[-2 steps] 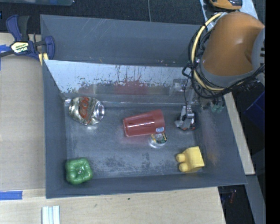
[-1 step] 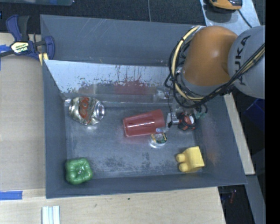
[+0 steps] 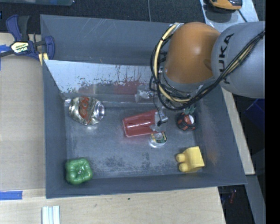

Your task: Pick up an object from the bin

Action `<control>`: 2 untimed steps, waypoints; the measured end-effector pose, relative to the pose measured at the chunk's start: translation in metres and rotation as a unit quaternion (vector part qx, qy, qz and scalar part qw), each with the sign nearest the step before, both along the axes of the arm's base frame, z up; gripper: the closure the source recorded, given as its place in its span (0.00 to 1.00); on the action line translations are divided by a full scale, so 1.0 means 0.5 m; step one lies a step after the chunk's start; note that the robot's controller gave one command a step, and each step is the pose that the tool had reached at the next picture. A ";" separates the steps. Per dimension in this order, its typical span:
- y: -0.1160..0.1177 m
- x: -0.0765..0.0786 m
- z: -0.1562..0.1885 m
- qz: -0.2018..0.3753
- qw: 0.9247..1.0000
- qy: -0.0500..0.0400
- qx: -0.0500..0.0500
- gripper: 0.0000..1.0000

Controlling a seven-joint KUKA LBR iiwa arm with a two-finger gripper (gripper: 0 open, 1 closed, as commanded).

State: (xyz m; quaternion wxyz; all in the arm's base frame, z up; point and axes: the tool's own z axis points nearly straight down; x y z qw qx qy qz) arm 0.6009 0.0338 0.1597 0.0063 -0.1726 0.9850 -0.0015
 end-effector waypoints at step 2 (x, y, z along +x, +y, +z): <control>0.003 -0.010 -0.182 -0.078 0.997 -0.003 0.002 0.00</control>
Offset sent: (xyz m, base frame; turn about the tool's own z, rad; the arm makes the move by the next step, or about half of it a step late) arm -0.0051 0.0023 -0.0897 0.1546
